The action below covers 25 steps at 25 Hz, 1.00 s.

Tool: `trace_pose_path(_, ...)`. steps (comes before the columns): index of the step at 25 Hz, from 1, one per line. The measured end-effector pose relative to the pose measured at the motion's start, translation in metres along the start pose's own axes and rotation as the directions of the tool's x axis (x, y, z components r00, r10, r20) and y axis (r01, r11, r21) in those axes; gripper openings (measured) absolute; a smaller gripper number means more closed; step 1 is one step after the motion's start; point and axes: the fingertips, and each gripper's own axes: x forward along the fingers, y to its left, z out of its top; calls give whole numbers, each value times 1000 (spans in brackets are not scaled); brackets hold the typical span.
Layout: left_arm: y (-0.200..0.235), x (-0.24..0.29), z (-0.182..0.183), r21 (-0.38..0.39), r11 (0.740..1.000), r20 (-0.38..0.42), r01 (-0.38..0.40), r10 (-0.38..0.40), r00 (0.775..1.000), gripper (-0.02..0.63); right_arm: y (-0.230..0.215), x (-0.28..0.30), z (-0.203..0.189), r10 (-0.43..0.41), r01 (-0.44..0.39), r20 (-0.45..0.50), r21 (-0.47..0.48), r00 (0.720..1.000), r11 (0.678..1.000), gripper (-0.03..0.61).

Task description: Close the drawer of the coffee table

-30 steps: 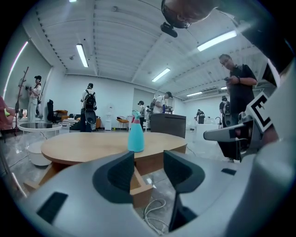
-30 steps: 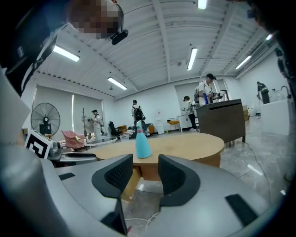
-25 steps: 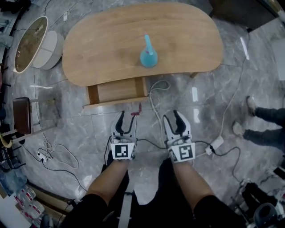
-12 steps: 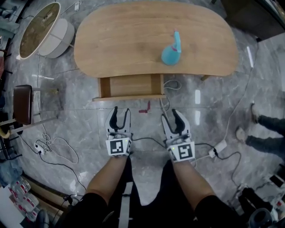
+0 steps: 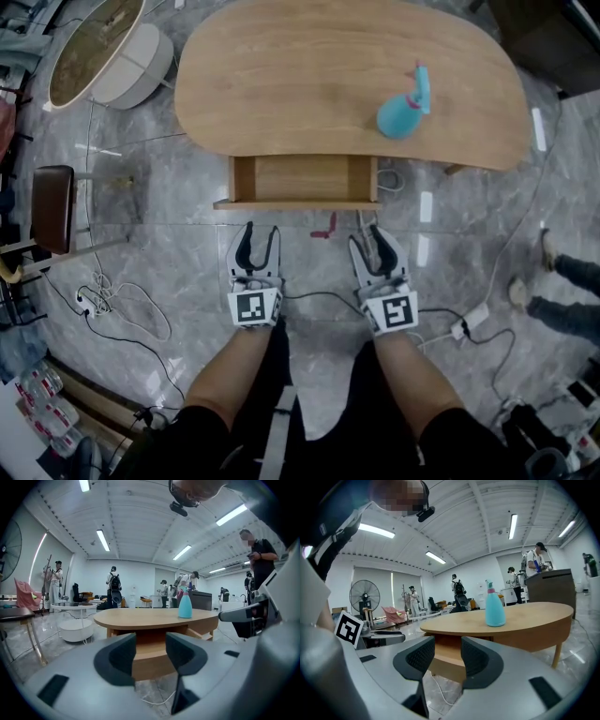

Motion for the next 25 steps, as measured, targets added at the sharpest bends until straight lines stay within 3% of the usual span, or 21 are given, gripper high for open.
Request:
trace_pose_path(11, 26, 7, -67, -2, 1000, -60, 6, -7, 998, 198, 11, 33, -68, 29, -33, -94, -38, 995, 999, 167)
trace_pose_path(18, 31, 29, -93, 27, 999, -73, 34, -32, 997, 198, 6, 52, -106, 21, -21, -141, 2, 990, 1000, 167)
trace_pose_path(25, 33, 37, -116, -16, 1000, -96, 24, -26, 995, 198, 2, 62, -130, 22, -23, -181, -2, 983, 1000, 166)
